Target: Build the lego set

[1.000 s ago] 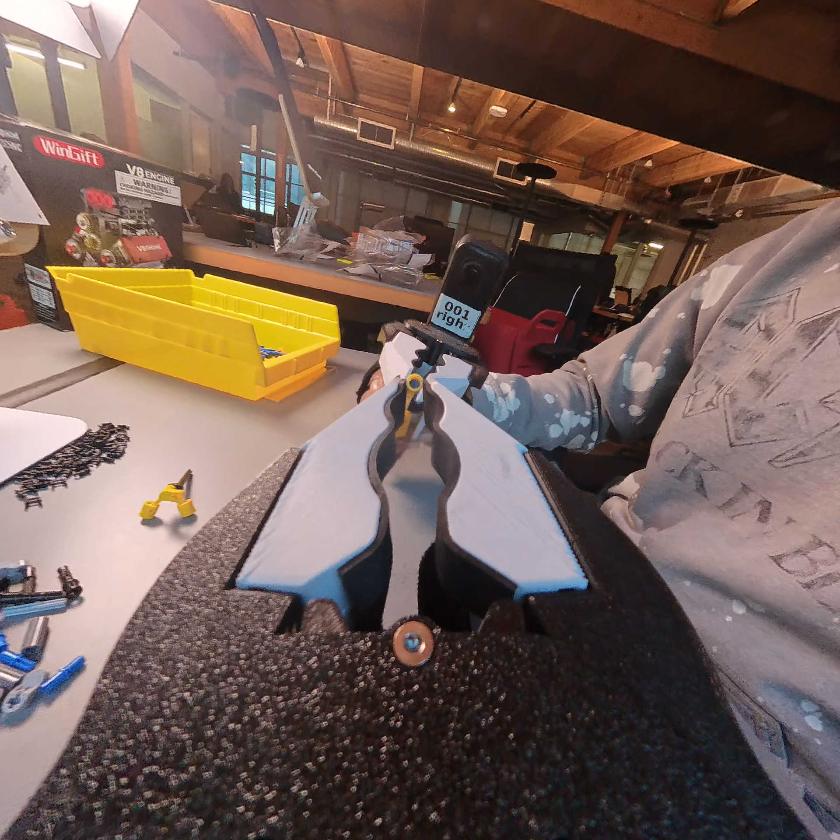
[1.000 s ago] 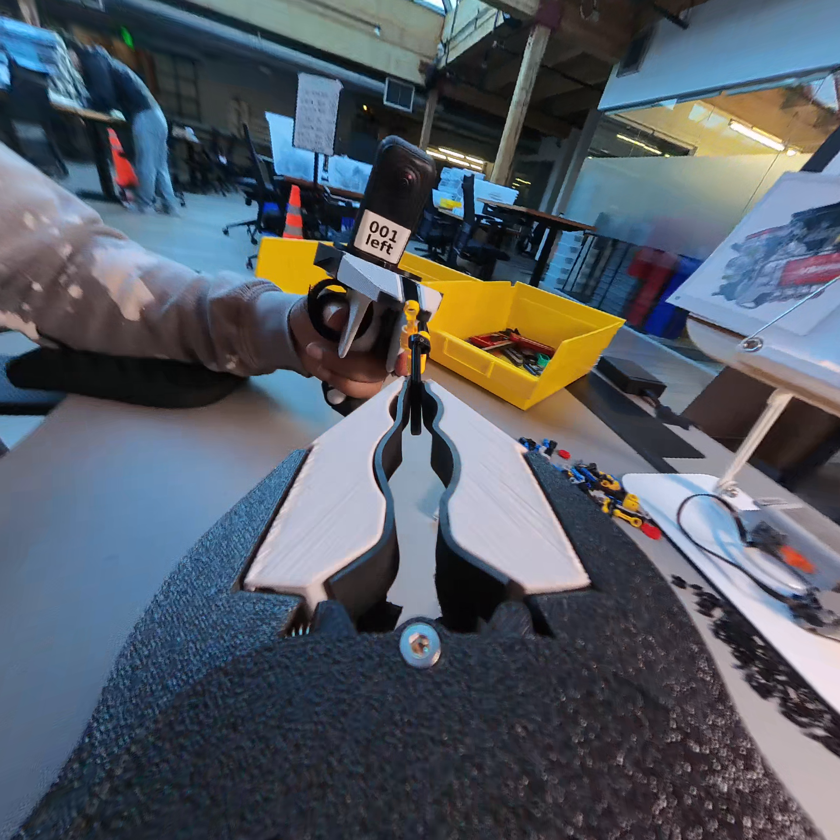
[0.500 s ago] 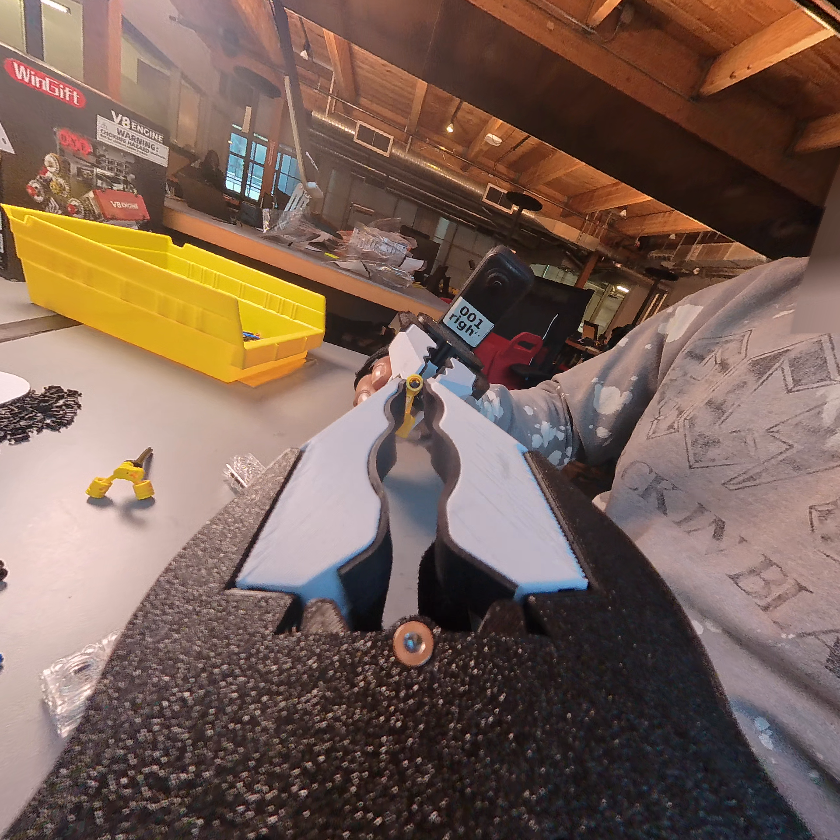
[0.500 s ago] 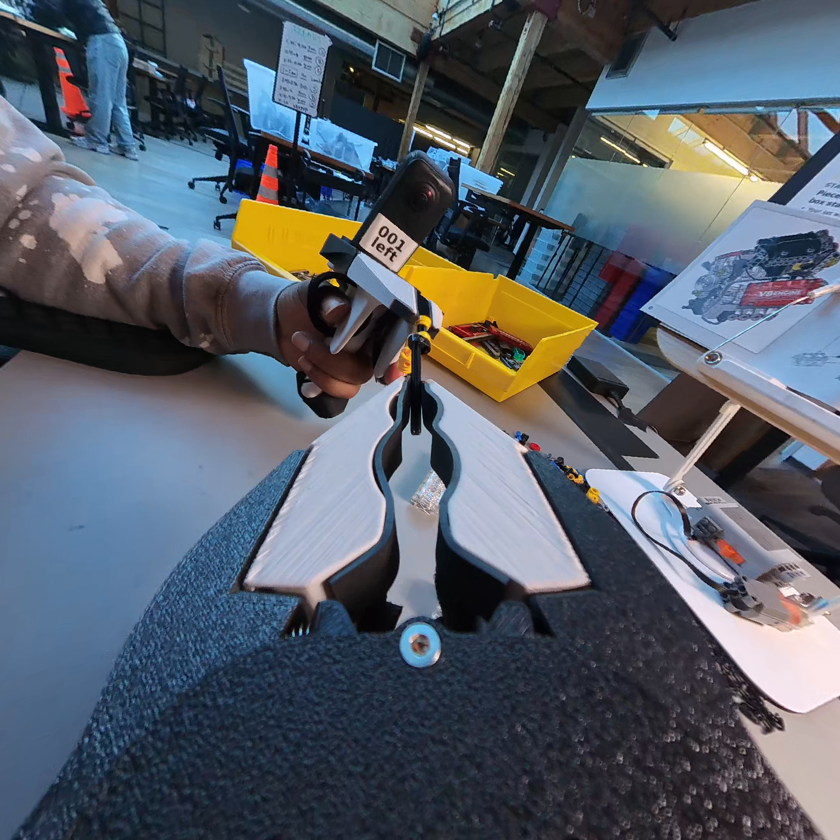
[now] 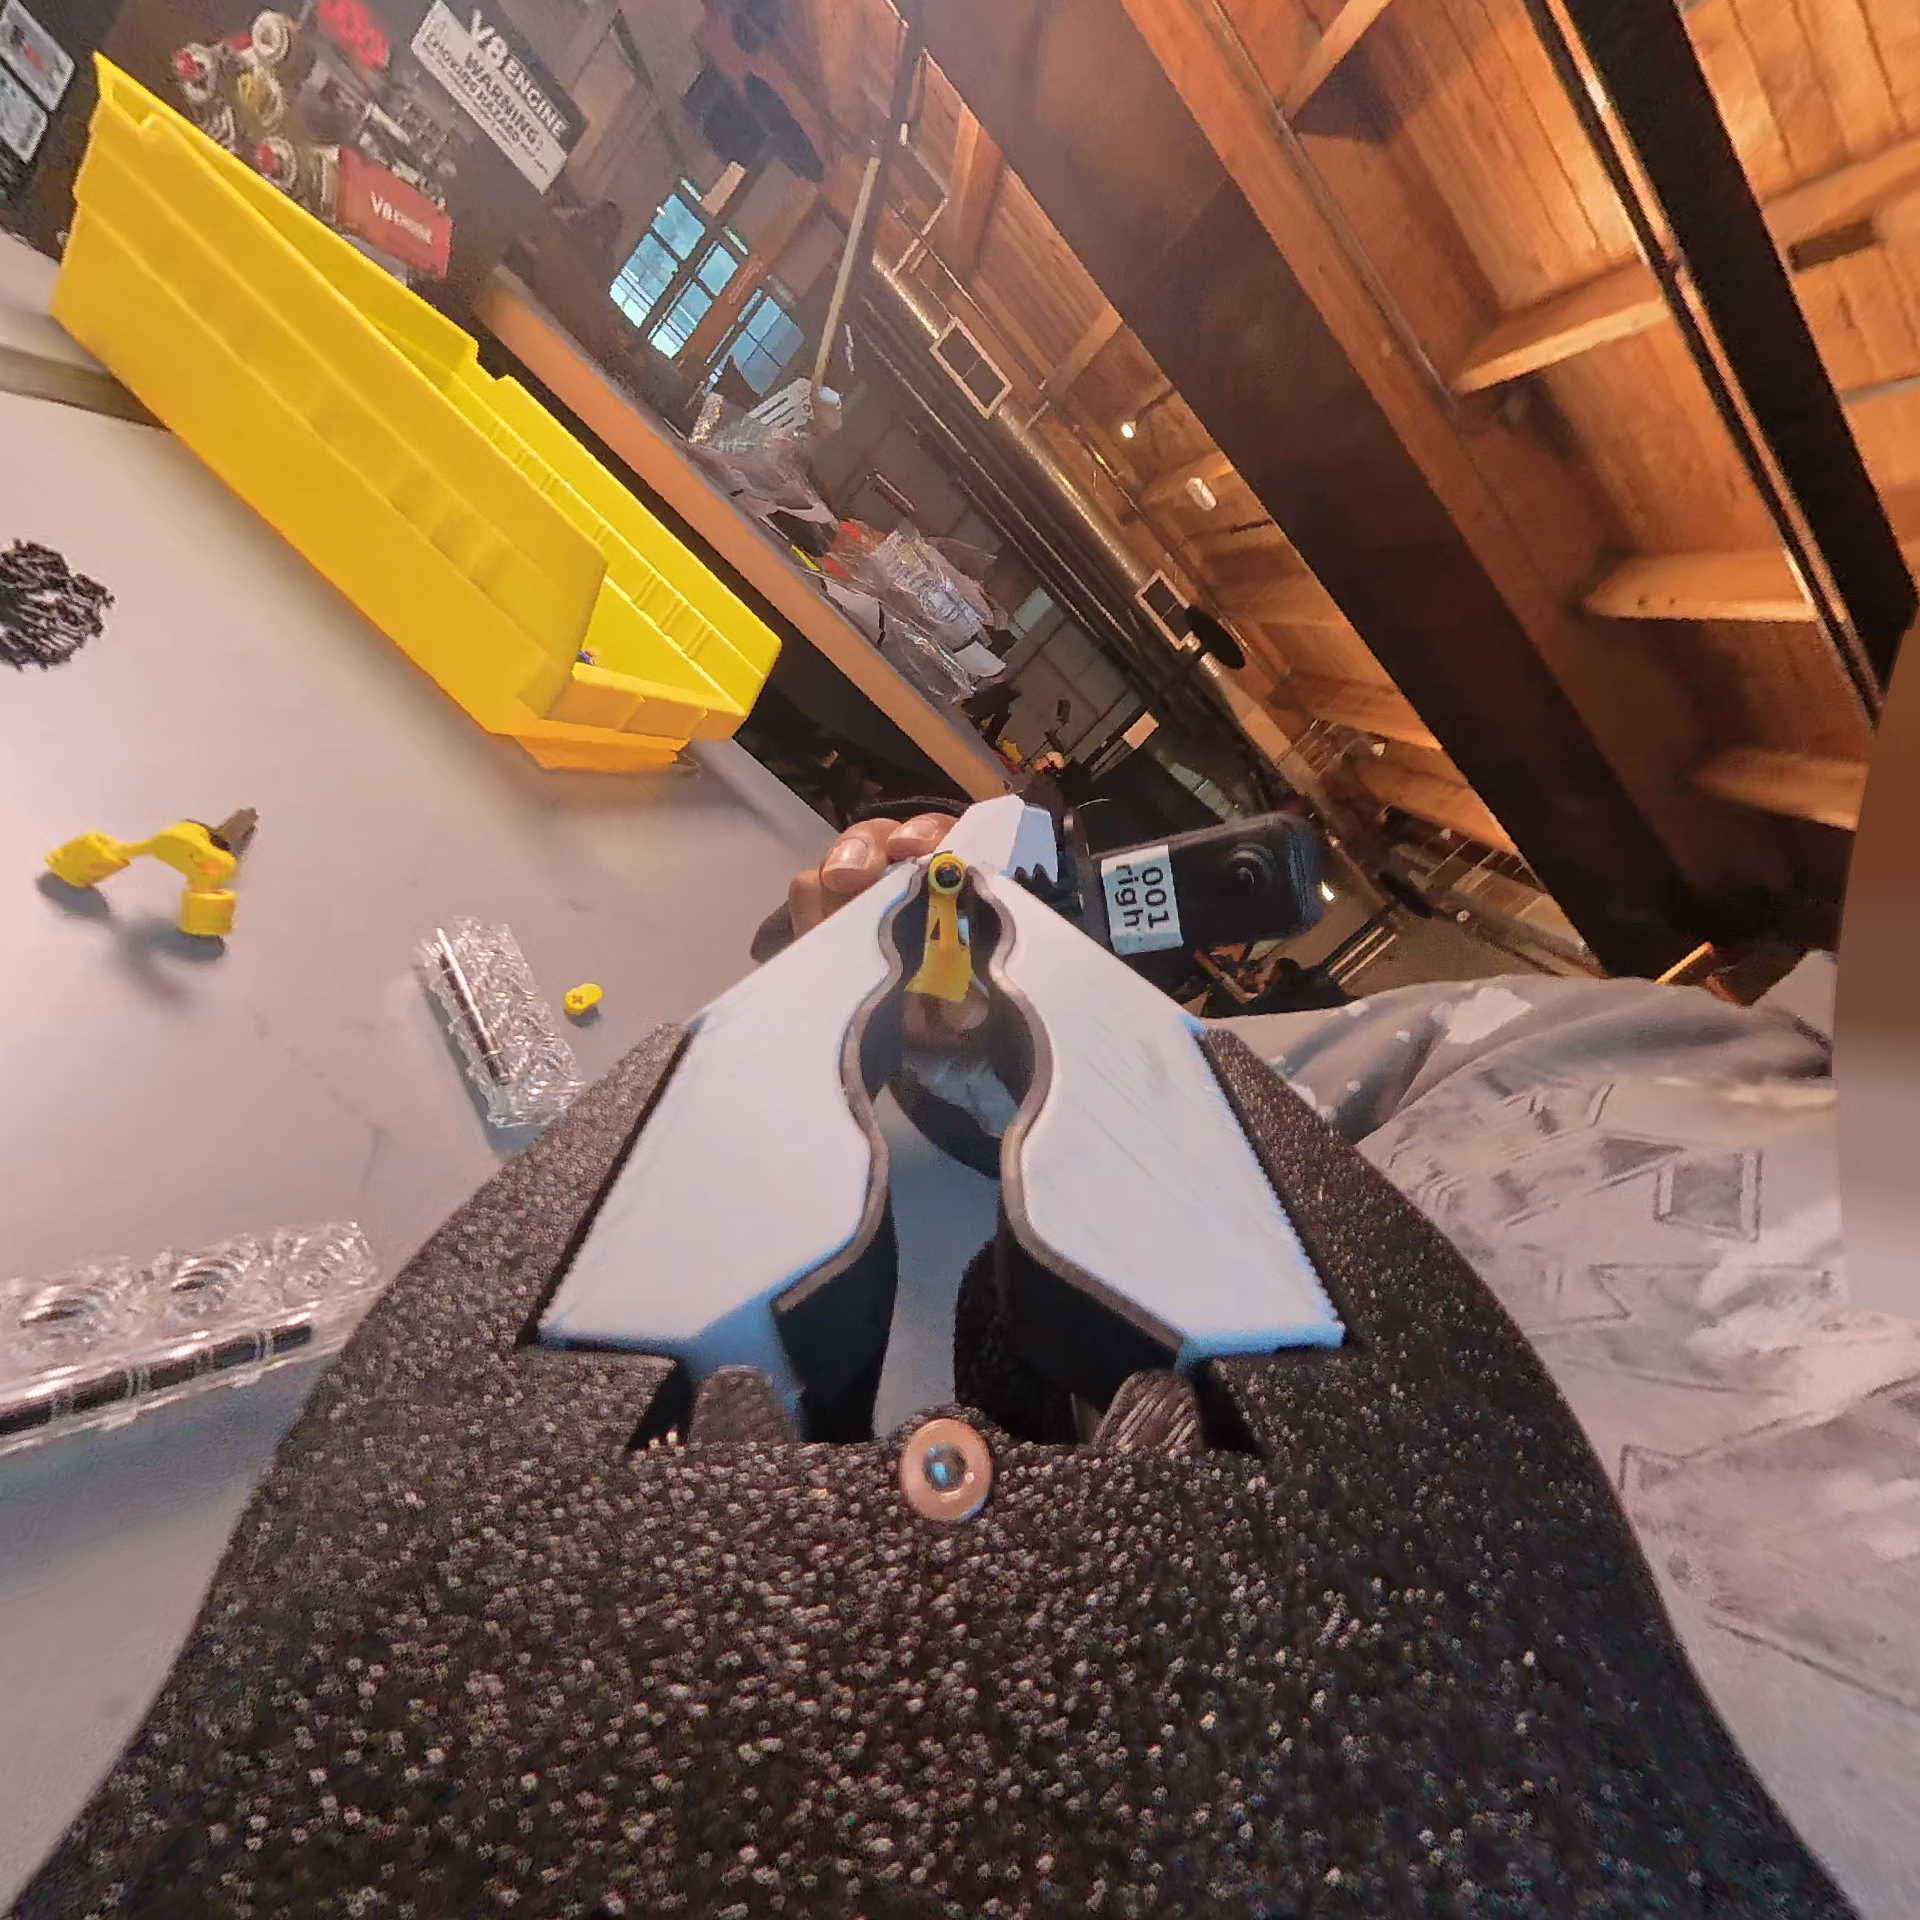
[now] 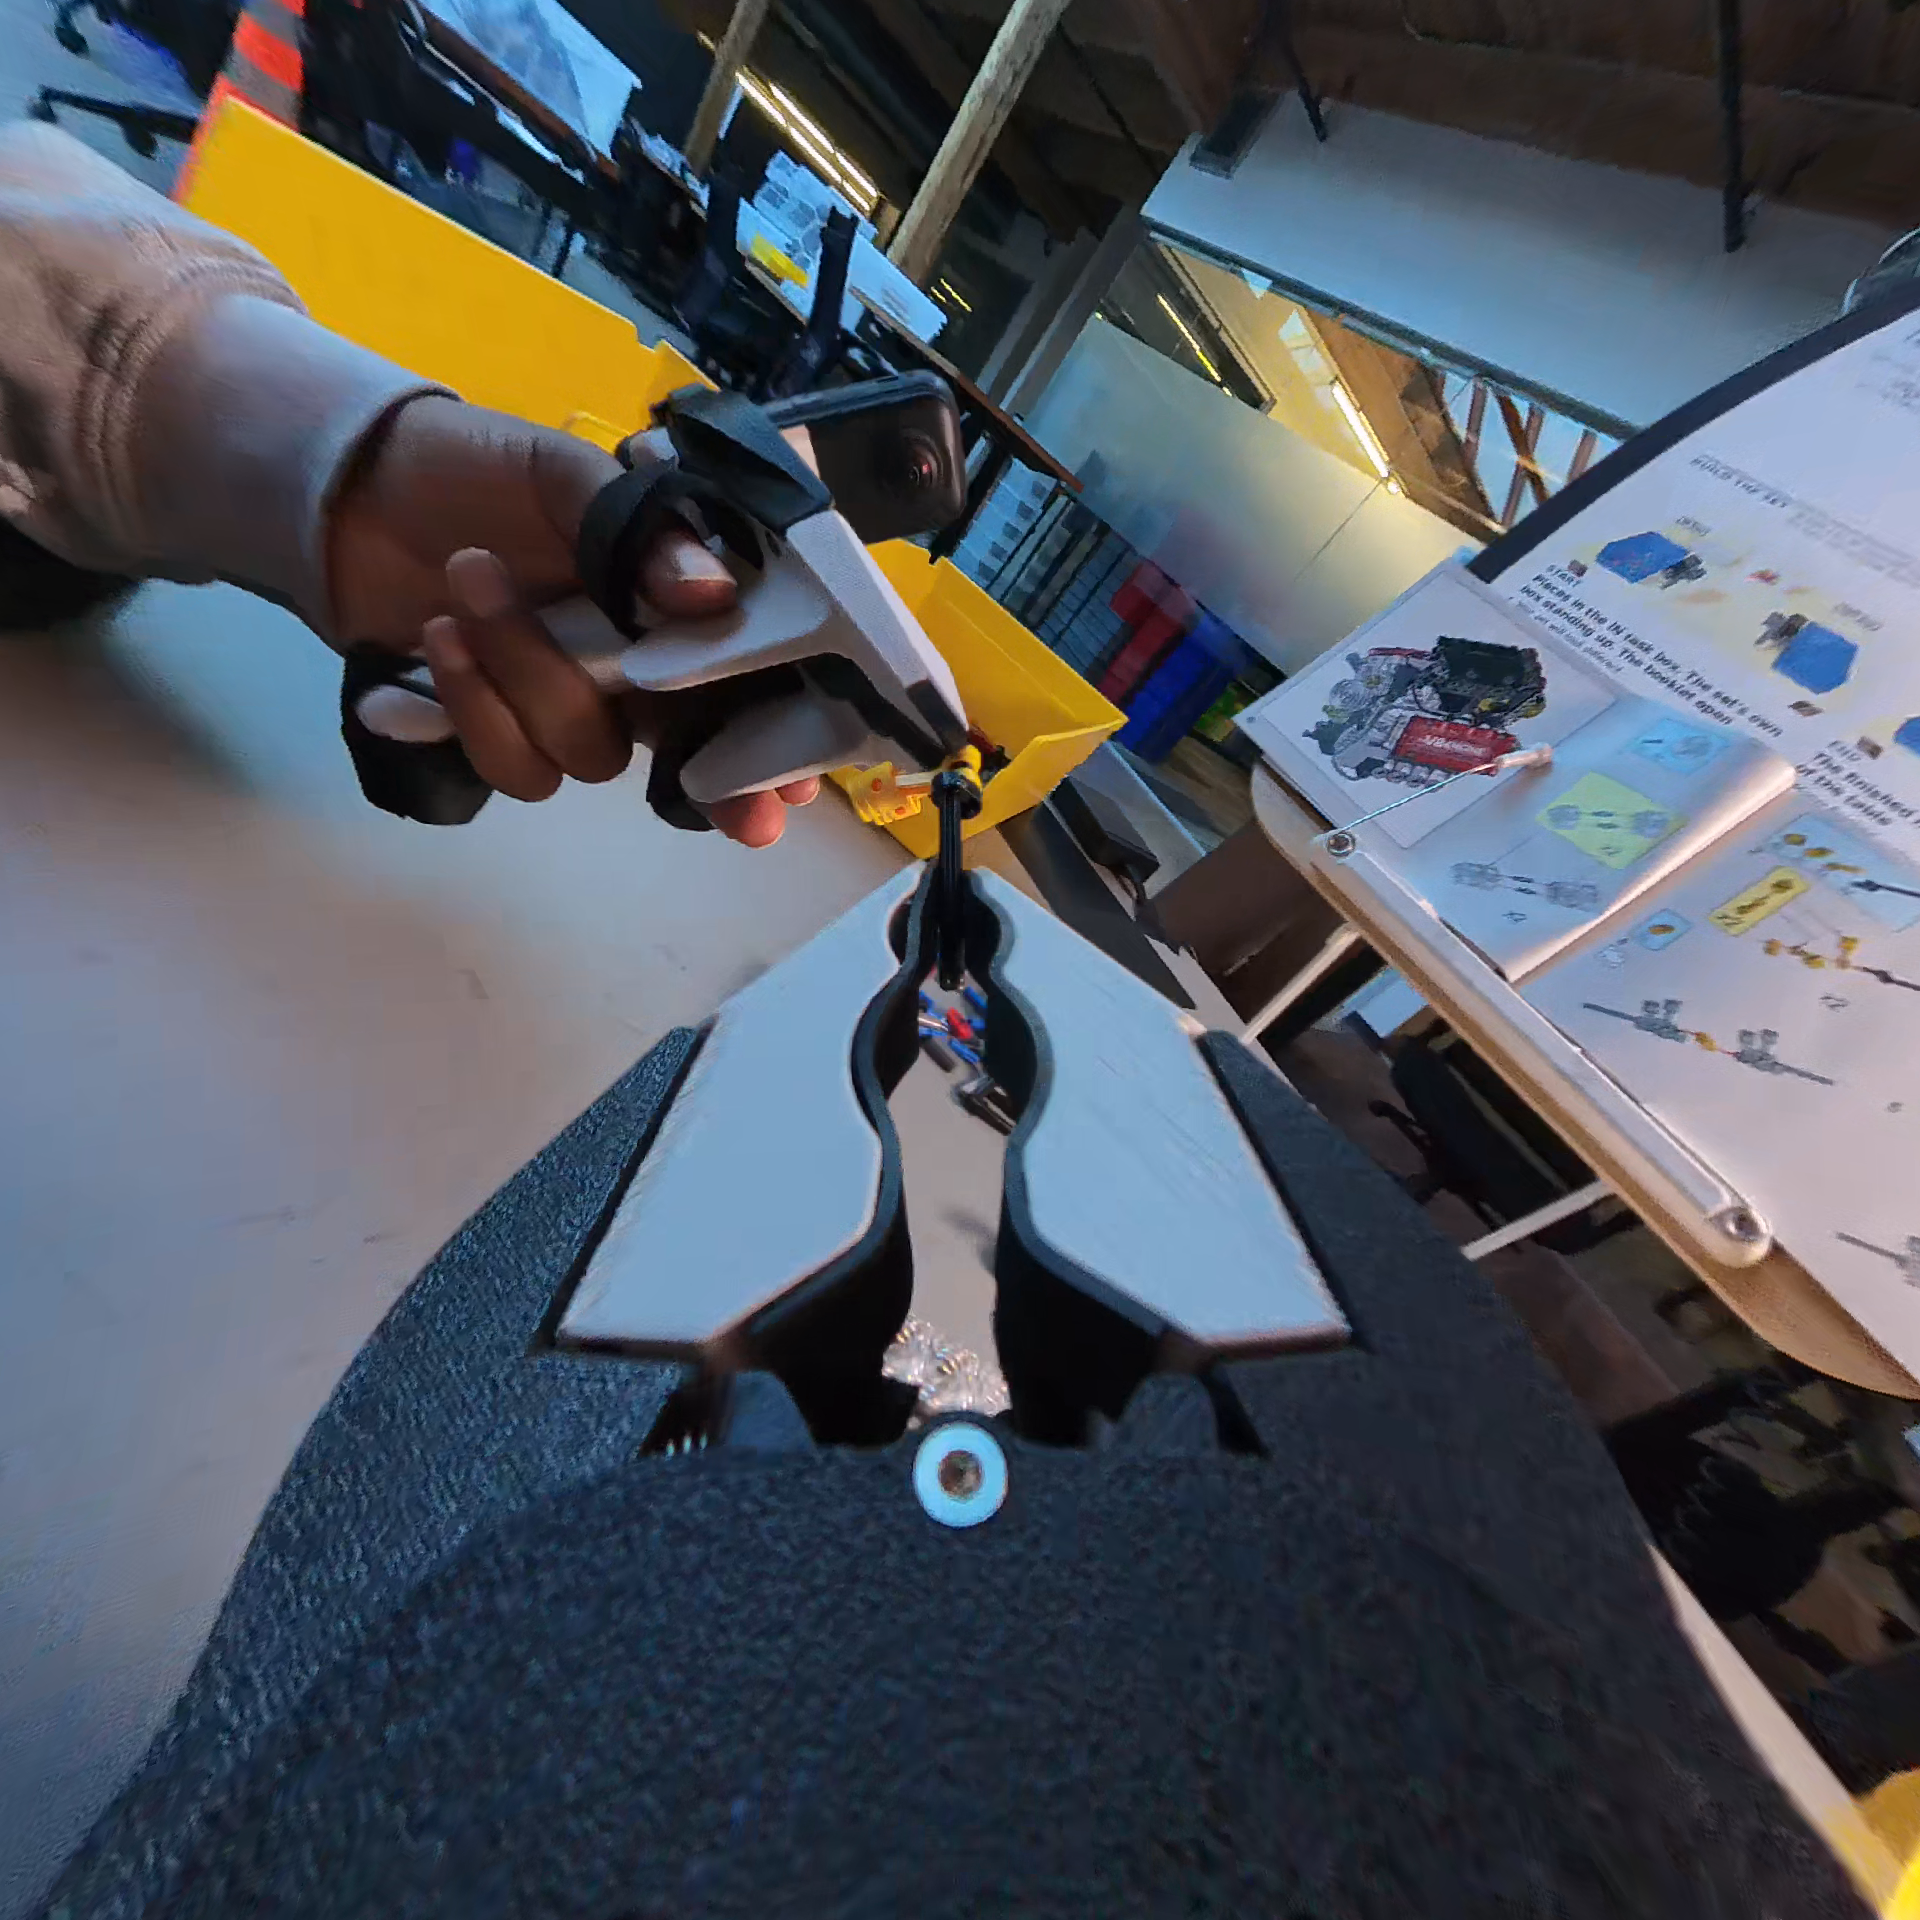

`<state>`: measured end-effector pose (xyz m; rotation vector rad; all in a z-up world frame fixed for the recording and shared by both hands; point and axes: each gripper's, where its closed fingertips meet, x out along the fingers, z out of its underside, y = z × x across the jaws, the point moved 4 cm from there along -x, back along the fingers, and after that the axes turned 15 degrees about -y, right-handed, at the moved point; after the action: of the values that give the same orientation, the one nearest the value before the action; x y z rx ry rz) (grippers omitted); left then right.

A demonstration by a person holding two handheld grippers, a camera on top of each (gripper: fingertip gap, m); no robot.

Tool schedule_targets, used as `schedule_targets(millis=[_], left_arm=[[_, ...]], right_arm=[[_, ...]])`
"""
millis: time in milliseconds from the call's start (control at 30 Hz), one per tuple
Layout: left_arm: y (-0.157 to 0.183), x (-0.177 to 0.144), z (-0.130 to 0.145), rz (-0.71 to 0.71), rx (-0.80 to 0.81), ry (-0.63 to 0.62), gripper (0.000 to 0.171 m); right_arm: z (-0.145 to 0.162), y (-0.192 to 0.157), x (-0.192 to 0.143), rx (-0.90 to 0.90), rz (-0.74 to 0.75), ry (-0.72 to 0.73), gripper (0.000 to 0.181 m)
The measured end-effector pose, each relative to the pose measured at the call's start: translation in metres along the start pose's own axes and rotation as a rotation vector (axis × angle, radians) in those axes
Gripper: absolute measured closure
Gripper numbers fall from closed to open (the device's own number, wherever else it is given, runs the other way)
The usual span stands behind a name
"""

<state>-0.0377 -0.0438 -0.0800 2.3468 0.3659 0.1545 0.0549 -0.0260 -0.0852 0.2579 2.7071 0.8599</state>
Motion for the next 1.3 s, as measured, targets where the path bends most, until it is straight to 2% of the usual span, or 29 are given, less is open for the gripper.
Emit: schedule_targets(millis=[100,233,400,633,900,1100,1300], left_arm=[[0.000,-0.001,-0.001,0.012,-0.011,0.006,0.165],[0.010,0.002,0.001,-0.003,0.093,-0.041,0.161],[0.027,0.000,-0.001,0.055,0.211,-0.028,0.153],[0.037,-0.010,-0.002,0.119,0.295,-0.006,0.155],[0.053,-0.005,-0.002,0.159,0.371,-0.018,0.160],[0.066,-0.001,-0.006,0.102,0.453,-0.022,0.161],[0.075,0.005,-0.006,-0.002,0.545,-0.030,0.161]], right_arm=[[-0.001,-0.001,0.001,0.032,-0.005,0.010,0.177],[-0.006,0.001,-0.001,0.181,-0.087,0.082,0.178],[-0.017,-0.003,-0.004,0.419,-0.288,0.226,0.177],[-0.026,-0.003,-0.011,0.622,-0.486,0.360,0.177],[-0.034,-0.006,-0.019,0.816,-0.717,0.493,0.178],[-0.041,-0.011,-0.023,0.886,-0.845,0.554,0.178],[-0.045,-0.016,-0.025,0.899,-0.899,0.569,0.178]])
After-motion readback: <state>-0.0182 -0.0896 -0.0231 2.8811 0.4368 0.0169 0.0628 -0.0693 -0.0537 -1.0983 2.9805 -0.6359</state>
